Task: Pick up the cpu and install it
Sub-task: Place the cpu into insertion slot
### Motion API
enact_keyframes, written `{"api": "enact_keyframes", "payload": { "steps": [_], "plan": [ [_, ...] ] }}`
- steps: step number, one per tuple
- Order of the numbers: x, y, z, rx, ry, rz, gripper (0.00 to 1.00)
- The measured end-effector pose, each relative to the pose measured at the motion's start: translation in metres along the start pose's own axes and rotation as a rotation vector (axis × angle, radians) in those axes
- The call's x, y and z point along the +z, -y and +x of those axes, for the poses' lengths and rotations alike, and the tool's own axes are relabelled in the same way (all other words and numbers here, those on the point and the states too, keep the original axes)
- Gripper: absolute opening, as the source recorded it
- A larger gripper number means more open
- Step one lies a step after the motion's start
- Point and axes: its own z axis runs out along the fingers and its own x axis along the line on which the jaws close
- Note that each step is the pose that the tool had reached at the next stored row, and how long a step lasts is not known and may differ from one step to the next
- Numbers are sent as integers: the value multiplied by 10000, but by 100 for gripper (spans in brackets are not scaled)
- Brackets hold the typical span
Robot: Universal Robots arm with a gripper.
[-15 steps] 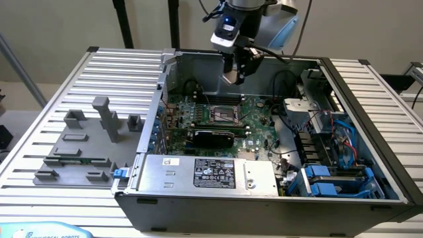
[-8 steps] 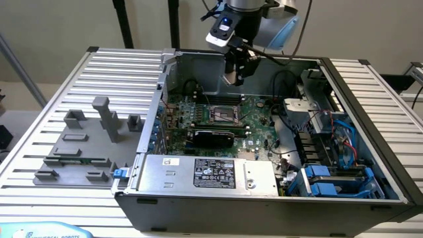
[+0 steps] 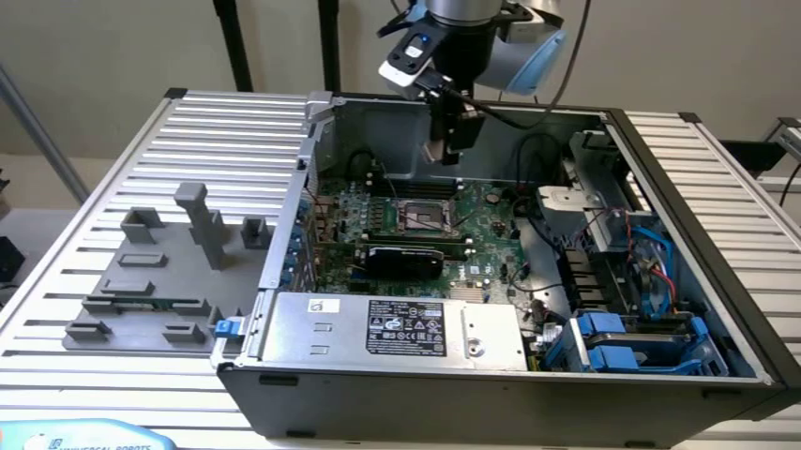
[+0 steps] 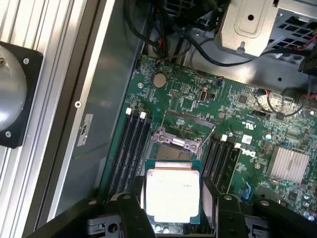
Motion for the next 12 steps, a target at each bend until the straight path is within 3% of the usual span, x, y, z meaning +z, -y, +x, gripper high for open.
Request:
{"api": "enact_keyframes", "payload": {
  "steps": [9, 12],
  "plan": [
    [64, 3, -2, 1586, 64, -14, 55],
    [91, 8, -1, 1874, 74, -6, 55]
  ]
}}
